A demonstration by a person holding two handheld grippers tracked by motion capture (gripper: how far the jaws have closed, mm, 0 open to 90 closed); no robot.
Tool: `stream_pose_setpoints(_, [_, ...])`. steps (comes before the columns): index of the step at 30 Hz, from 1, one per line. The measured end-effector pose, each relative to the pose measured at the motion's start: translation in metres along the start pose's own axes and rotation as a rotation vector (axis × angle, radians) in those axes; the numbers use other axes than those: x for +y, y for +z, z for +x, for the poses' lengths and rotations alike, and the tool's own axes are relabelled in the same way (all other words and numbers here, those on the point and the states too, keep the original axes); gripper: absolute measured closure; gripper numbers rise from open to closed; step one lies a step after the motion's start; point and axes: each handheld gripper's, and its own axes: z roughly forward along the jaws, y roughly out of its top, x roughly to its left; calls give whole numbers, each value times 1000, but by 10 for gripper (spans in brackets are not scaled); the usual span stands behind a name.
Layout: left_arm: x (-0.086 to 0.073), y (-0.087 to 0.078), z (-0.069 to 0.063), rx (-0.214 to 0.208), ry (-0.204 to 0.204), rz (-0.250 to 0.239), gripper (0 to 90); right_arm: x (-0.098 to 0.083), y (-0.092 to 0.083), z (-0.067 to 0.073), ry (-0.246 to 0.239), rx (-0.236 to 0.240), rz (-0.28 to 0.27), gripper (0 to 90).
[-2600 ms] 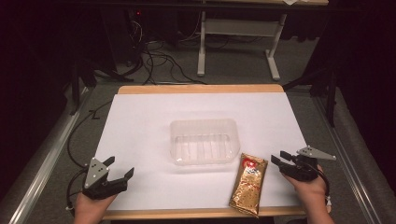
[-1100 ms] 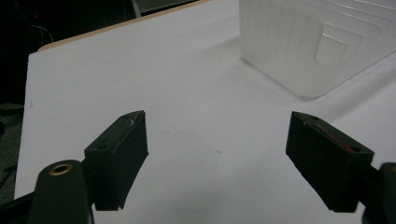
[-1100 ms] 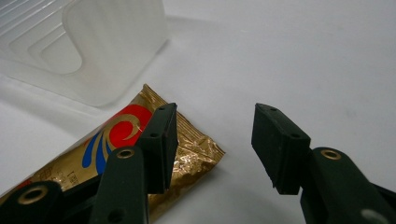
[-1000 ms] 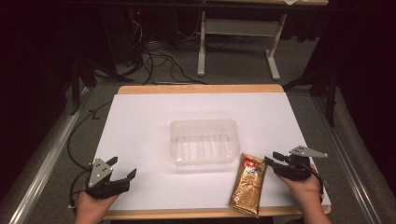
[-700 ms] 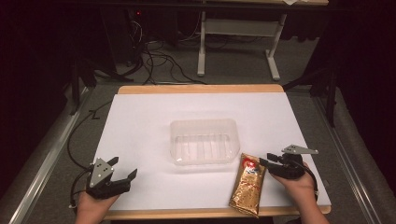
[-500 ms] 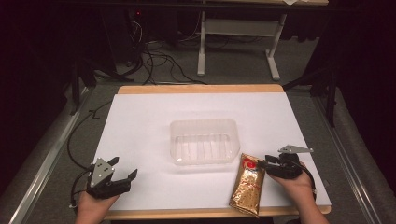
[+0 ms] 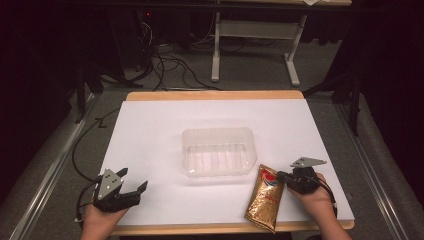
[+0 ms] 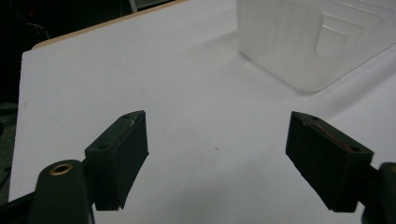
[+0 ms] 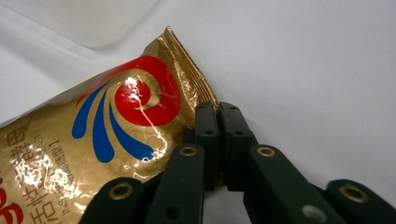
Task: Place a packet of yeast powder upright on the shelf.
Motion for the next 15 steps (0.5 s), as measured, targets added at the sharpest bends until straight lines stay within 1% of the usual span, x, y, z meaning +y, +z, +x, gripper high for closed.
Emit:
stream_pose_setpoints(1, [0, -1, 0, 2, 1, -3, 216, 0, 0, 0, 0, 0, 0, 899])
stream_pose_setpoints(2, [0, -2, 1, 2, -4, -8, 216, 0, -1, 2, -5, -13, -4, 900])
stream_pose_setpoints(4, [0, -3, 1, 2, -5, -10, 216, 0, -1, 2, -5, -15, -5, 900])
stream_pose_setpoints(5, [0, -3, 2, 3, -4, -9, 216, 1, -1, 0, -1, -27, -10, 900])
stream_pose_setpoints(6, [0, -3, 2, 3, -4, -9, 216, 1, -1, 0, -1, -27, -10, 900])
stream_pose_setpoints(7, [0, -2, 3, 4, -4, -9, 216, 2, -2, -1, 10, -39, -11, 900])
stream_pose_setpoints(8, [0, -1, 3, 2, -4, -7, 216, 3, -2, -6, 33, -77, -21, 900])
stream_pose_setpoints(9, [0, -1, 3, 2, -4, -7, 216, 2, -3, -10, 53, -100, -30, 900])
stream_pose_setpoints(10, [1, 0, 3, 1, -3, -12, 216, 1, -4, -14, 74, -122, -36, 900])
stream_pose_setpoints(11, [1, 0, 3, 1, -3, -12, 216, 1, -4, -14, 74, -122, -36, 900])
stream_pose_setpoints(12, [2, 0, 2, 2, 1, -19, 216, 0, -7, -20, 90, -147, -46, 900])
stream_pose_setpoints(13, [2, -1, 1, 3, 3, -24, 217, -4, -12, -29, 143, -186, -59, 900])
stream_pose_setpoints(14, [3, -1, 1, 5, 5, -32, 217, -4, -12, -29, 143, -186, -59, 900])
stream_pose_setpoints(15, [5, 0, 0, 6, 7, -39, 217, -8, -15, -34, 171, -196, -60, 900])
